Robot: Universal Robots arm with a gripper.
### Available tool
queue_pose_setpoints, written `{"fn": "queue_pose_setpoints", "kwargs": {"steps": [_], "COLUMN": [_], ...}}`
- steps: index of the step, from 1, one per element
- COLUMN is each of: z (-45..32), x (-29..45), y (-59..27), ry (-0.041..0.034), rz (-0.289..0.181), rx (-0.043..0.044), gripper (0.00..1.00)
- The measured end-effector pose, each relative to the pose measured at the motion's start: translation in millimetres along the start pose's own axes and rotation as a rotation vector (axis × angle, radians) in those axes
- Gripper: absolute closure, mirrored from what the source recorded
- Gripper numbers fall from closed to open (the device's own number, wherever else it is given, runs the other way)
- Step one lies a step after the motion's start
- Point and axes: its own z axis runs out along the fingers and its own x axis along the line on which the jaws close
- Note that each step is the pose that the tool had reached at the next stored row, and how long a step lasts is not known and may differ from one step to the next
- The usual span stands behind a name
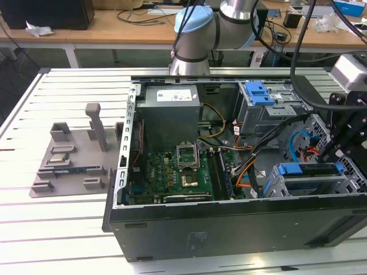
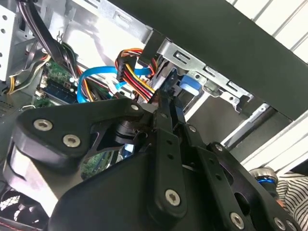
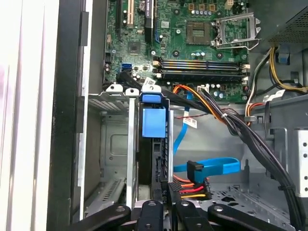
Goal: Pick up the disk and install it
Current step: 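Insert the first disk wire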
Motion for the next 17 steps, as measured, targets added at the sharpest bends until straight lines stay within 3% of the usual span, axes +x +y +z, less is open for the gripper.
{"fn": "queue_pose_setpoints", "kwargs": {"steps": [5,13,17], "z": [3.3,4.0,4.0], "x": [0.0,0.0,0.0], "y": [0.6,0.6,1.8], "ry": [0.0029,0.0176,0.0170], "rz": [0.001,0.026,0.039], "rx": [-0.0001,0.0003,0.0021], "gripper": [0.83,0.83,0.83]}}
